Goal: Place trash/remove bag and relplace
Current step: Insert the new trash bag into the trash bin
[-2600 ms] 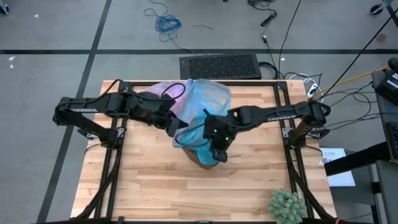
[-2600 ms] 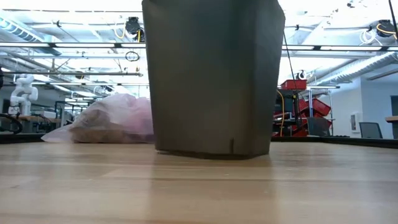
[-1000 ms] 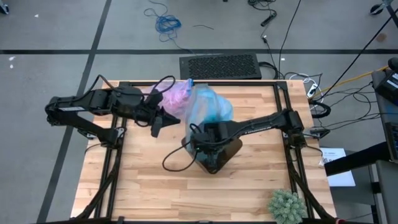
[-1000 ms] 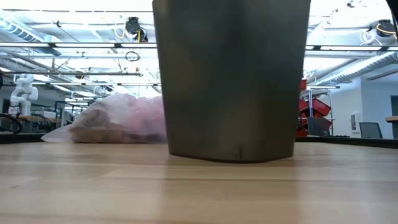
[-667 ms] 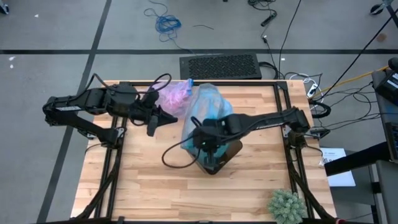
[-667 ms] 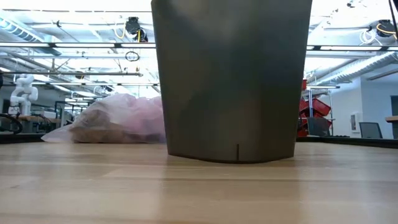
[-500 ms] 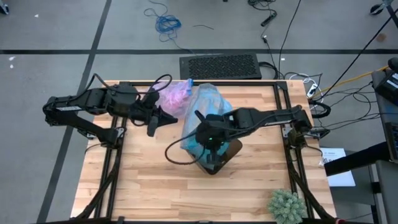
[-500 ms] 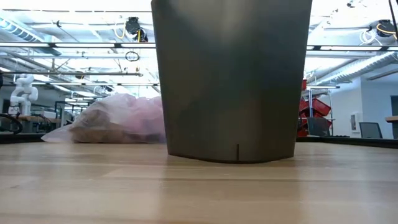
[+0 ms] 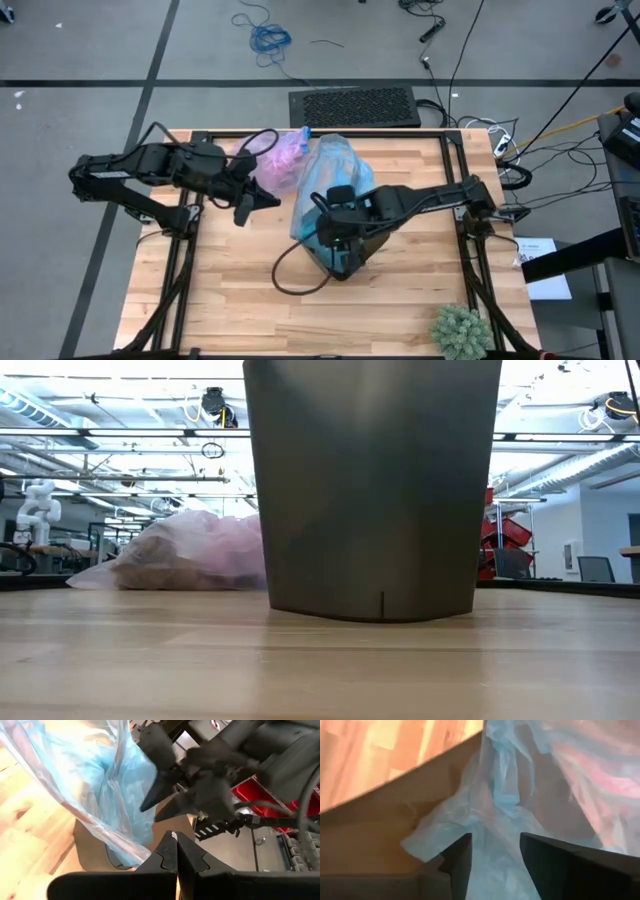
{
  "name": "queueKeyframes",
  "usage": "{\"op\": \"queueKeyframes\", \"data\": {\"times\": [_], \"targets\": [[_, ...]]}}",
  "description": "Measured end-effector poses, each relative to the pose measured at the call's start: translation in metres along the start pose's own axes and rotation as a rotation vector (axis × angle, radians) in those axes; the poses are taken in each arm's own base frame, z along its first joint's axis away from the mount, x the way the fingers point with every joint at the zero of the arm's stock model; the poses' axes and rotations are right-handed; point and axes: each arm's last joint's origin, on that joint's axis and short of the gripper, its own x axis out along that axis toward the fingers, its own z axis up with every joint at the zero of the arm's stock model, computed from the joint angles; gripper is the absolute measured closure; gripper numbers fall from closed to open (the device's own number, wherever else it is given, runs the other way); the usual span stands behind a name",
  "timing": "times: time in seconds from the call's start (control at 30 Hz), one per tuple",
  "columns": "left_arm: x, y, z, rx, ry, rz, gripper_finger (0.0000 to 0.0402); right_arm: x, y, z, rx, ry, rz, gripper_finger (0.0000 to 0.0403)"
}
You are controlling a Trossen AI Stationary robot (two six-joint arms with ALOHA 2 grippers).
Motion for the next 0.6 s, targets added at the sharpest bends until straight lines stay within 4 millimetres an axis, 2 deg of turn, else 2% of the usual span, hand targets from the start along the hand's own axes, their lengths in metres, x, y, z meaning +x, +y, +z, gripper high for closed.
{"op": "queueKeyframes", "data": {"times": [0.17,0.33,0.47,0.6], "targets": [[0.000,-0.001,0.000,-0.003,0.019,-0.023,0.0402,0.025,-0.001,0.005,-0.058,0.051,0.002,0.0232],[-0.011,-0.004,-0.001,-0.019,-0.004,-0.058,0.0402,0.052,0.005,0.007,-0.094,0.117,0.056,0.0257],[-0.020,-0.005,-0.003,-0.014,-0.023,-0.070,0.0402,0.068,0.007,0.008,-0.095,0.158,0.049,0.0299],[-0.025,-0.007,-0.005,-0.014,-0.031,-0.079,0.0402,0.068,0.006,0.008,-0.060,0.158,0.041,0.0378]]}}
